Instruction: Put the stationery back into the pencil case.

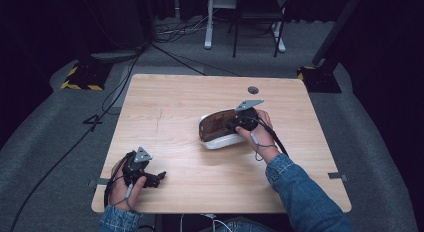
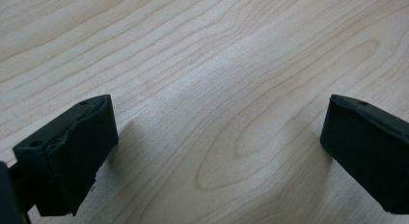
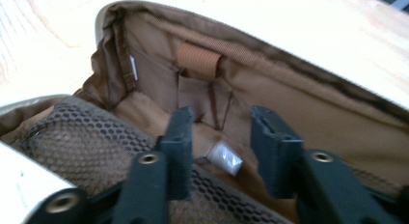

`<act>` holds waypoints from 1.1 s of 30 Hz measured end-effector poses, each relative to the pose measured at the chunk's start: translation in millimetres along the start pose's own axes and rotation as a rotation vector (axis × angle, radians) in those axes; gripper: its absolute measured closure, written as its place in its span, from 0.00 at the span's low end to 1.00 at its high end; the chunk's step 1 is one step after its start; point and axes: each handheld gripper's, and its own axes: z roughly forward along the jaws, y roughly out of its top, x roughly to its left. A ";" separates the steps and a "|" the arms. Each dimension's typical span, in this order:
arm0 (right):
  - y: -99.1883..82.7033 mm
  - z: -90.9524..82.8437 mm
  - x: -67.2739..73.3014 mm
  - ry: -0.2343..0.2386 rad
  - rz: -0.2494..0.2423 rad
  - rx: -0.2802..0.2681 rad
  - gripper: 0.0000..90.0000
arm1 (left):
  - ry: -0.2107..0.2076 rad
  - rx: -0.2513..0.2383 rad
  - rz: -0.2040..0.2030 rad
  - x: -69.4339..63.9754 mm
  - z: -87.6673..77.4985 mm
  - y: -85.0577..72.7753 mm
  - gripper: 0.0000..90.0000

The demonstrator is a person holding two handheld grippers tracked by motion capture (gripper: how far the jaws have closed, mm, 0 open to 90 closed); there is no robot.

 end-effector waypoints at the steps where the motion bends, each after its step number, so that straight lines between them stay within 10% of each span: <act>1: 0.2 -0.9 -0.1 0.001 0.003 -0.006 0.63 | 0.000 0.000 0.000 0.0 0.0 0.0 0.00; 33: -17.7 -89.3 5.8 0.055 0.016 -0.146 0.62 | 0.001 0.000 -0.007 -0.3 0.0 -0.3 0.00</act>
